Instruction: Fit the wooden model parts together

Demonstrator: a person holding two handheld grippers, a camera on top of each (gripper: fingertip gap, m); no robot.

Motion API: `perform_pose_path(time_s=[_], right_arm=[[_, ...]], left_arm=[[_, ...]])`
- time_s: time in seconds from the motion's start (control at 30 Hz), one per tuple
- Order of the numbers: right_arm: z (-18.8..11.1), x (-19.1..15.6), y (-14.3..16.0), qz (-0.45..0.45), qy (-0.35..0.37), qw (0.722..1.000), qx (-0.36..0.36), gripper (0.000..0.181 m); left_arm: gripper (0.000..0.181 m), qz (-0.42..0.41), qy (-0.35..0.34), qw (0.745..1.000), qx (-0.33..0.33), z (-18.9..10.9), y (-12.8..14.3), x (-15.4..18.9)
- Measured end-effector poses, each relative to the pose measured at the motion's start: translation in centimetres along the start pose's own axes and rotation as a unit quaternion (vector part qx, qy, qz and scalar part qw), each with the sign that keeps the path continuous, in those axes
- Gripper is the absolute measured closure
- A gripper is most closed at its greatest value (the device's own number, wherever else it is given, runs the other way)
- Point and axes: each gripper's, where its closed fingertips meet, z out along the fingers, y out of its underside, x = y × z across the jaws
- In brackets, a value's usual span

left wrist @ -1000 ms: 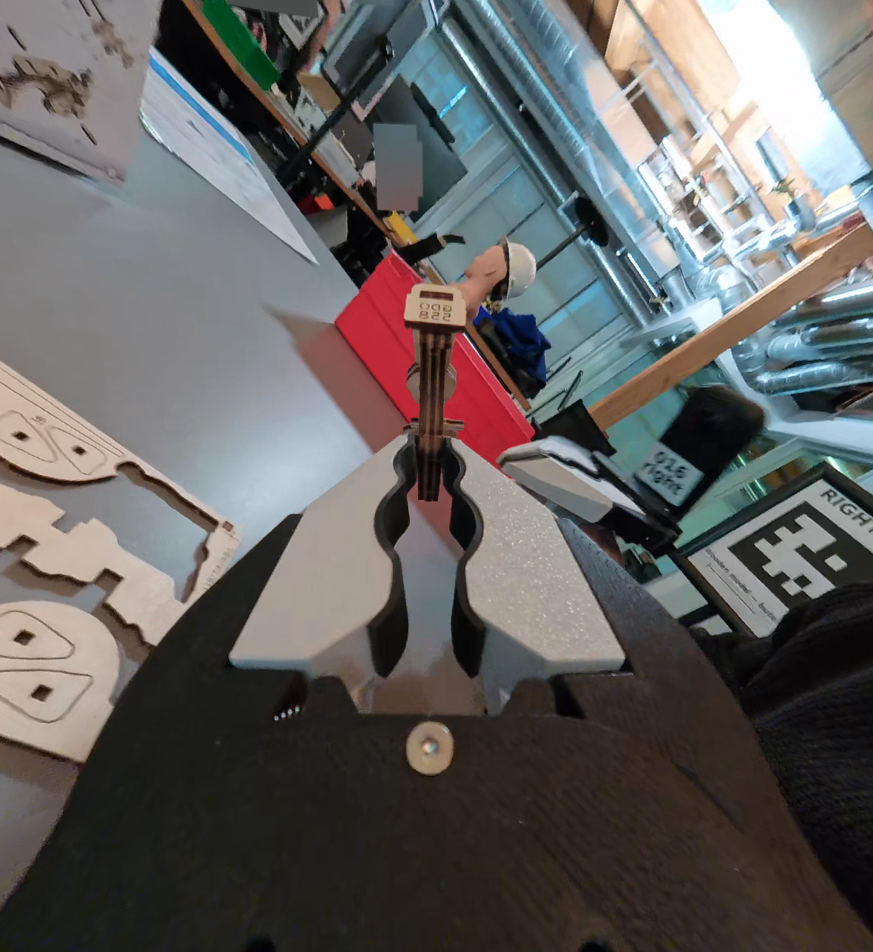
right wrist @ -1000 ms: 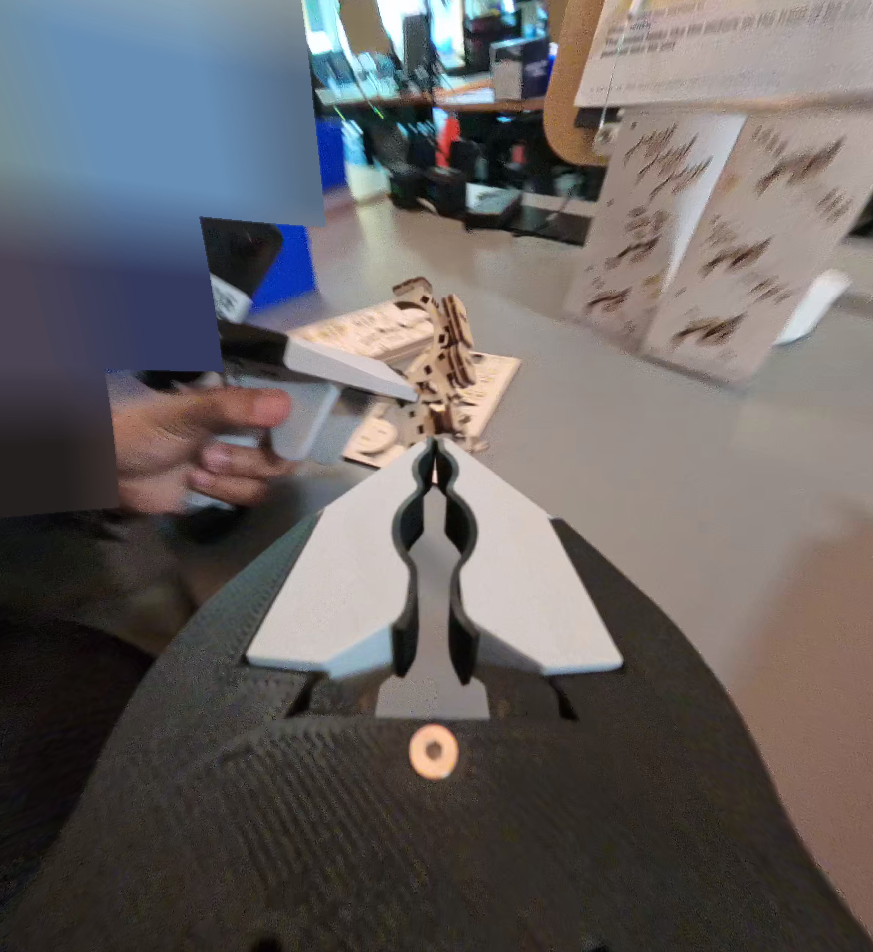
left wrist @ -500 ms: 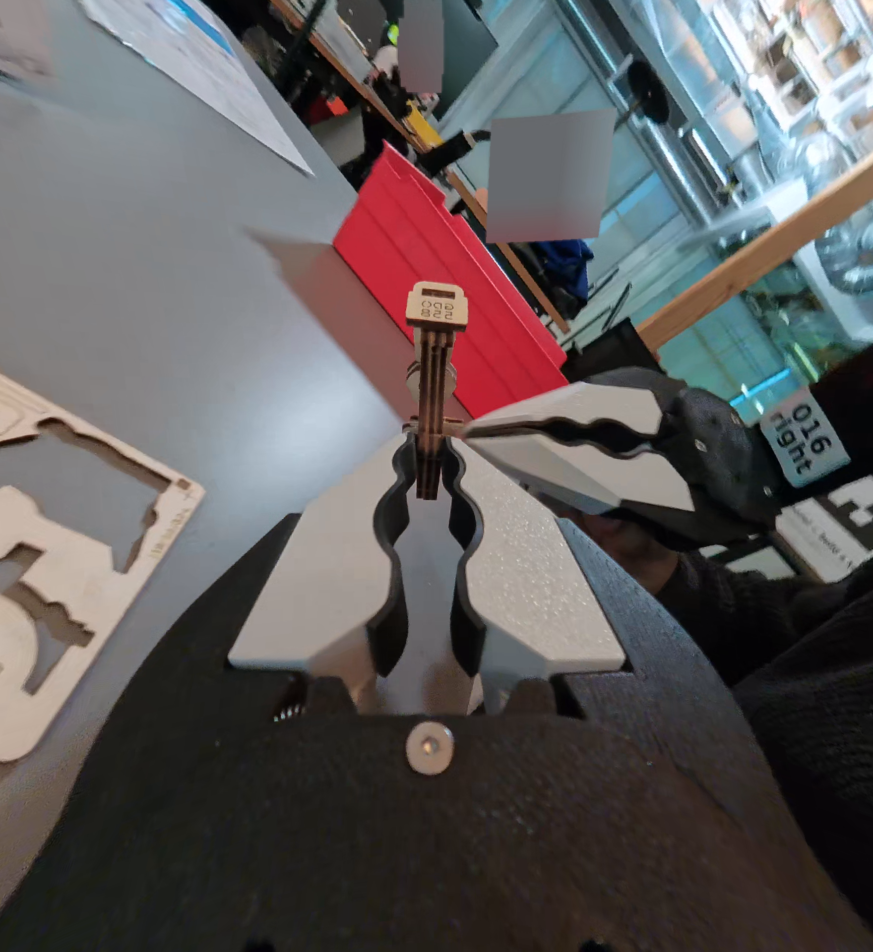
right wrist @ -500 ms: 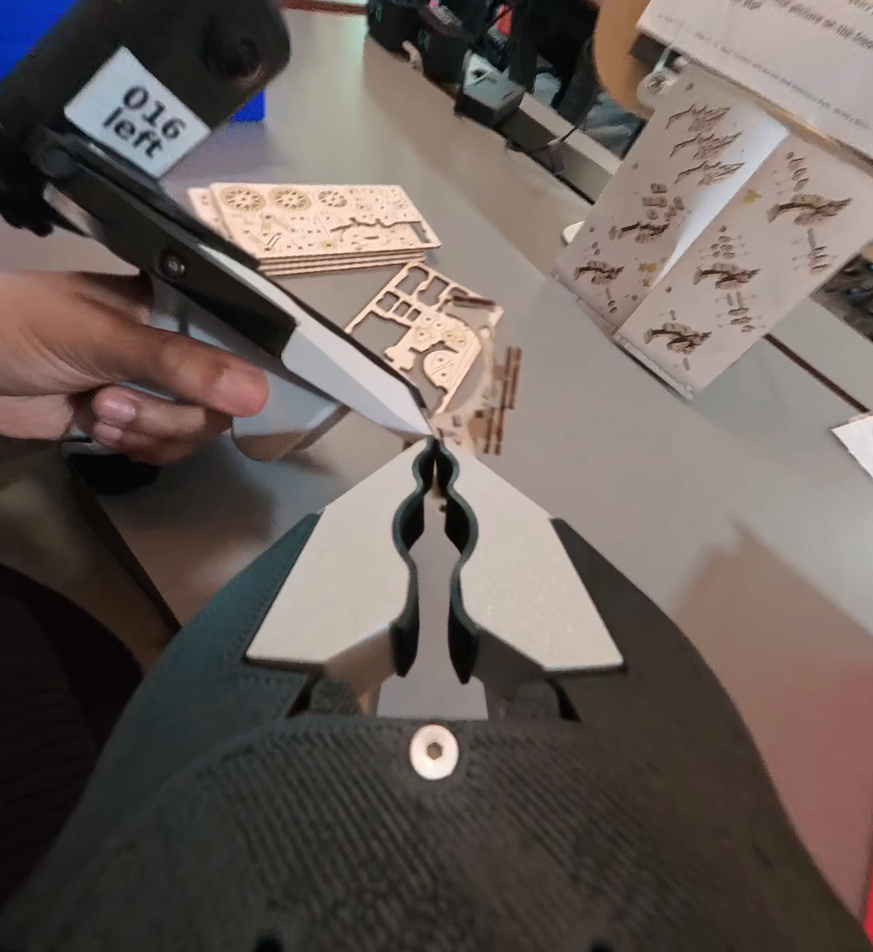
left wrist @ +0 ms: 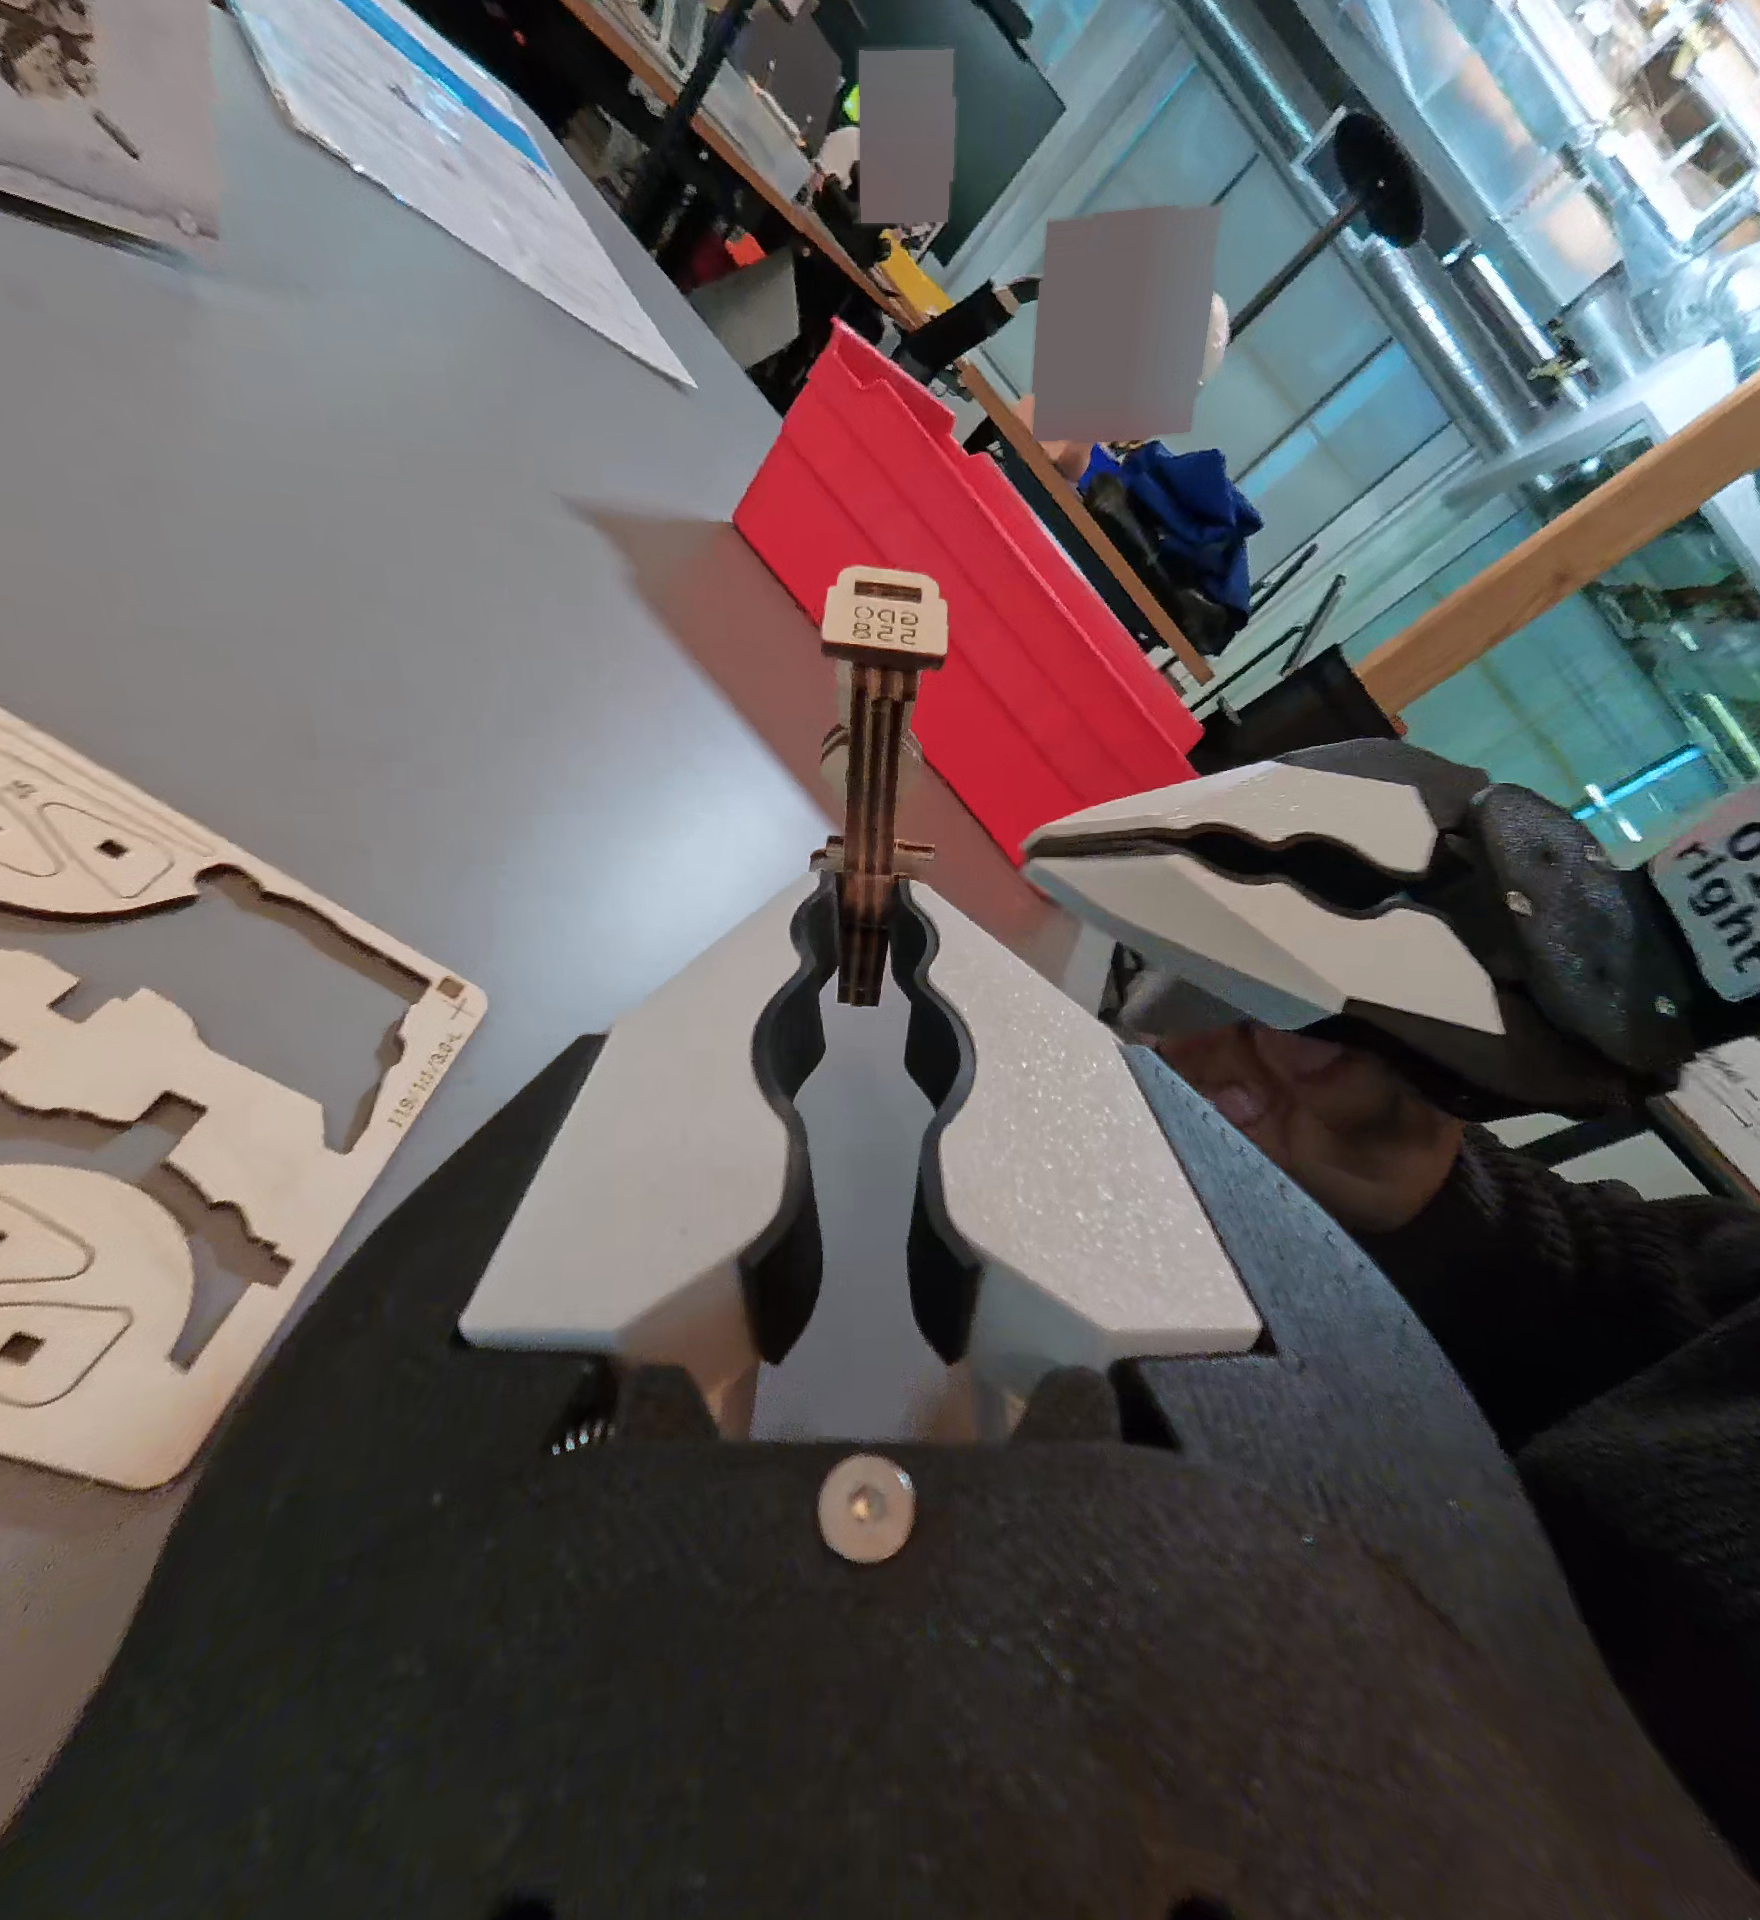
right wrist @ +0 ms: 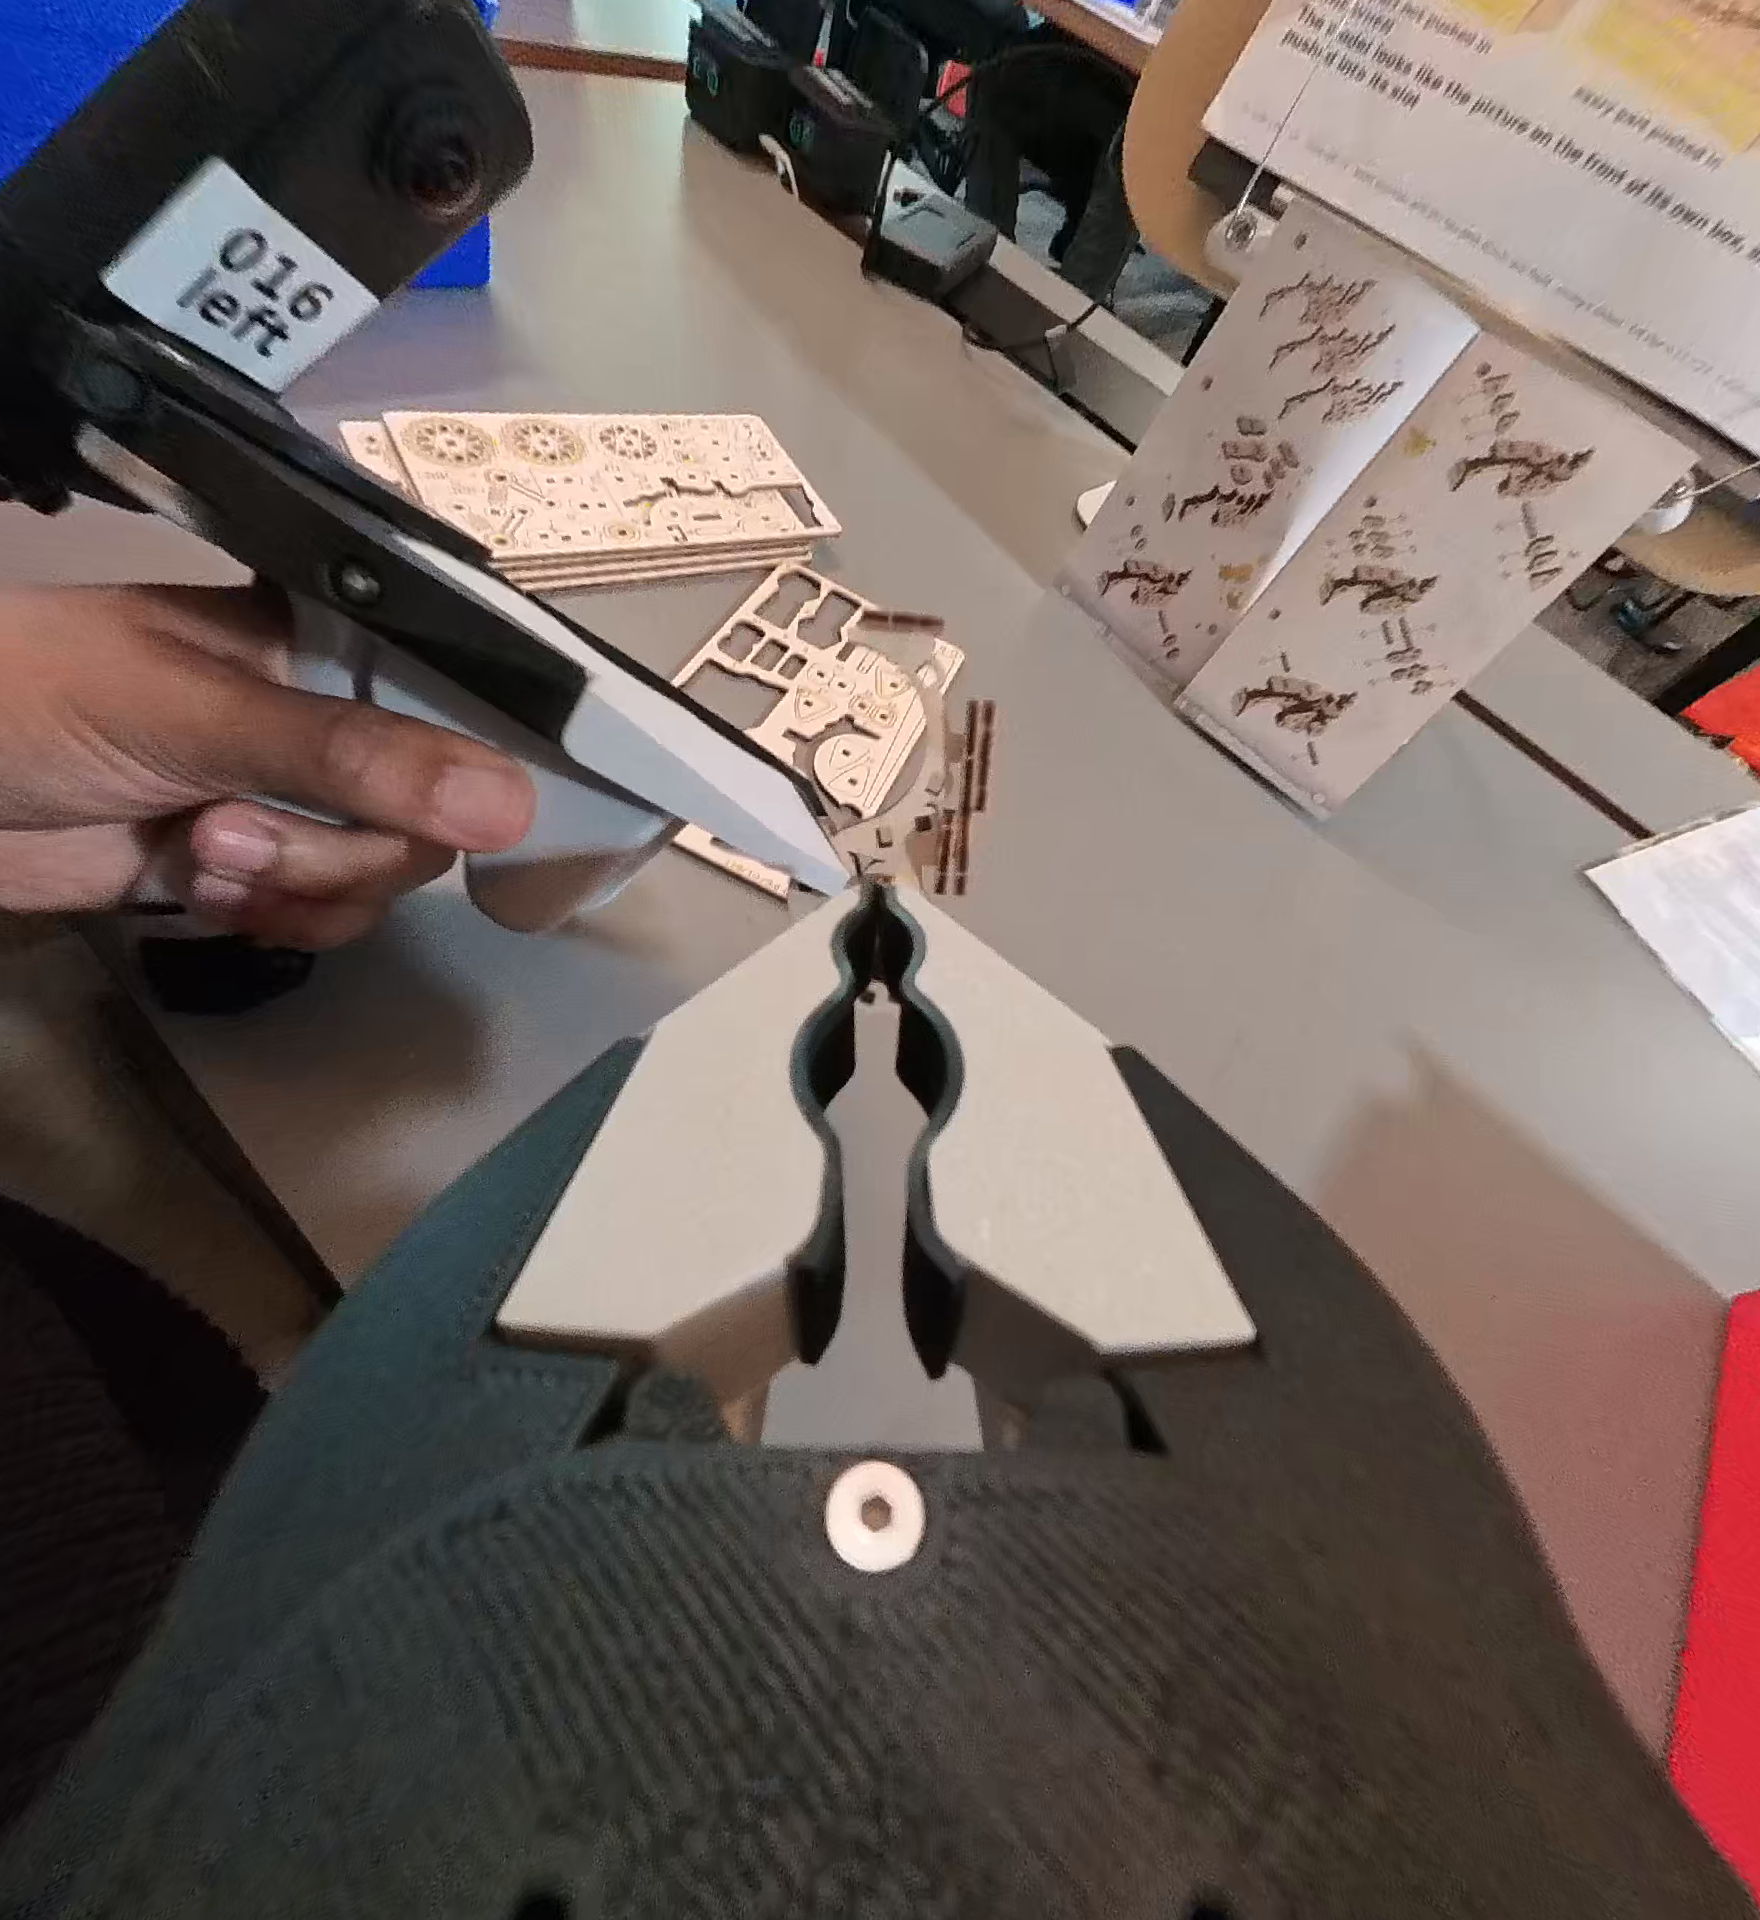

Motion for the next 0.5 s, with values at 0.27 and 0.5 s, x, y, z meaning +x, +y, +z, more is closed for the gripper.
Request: perform_pose_path(time_s=[0.27,0.5], right_arm=[[0.1,0.1,0.0,0.006,-0.002,1.000,-0.001,0.181],[0.1,0.0,0.0,0.023,-0.011,1.000,0.000,0.181]], left_arm=[[0.174,0.001,0.004,1.000,-0.002,0.1,0.1,0.3],[0.173,0.007,-0.006,1.000,-0.001,0.1,0.0,0.1]])
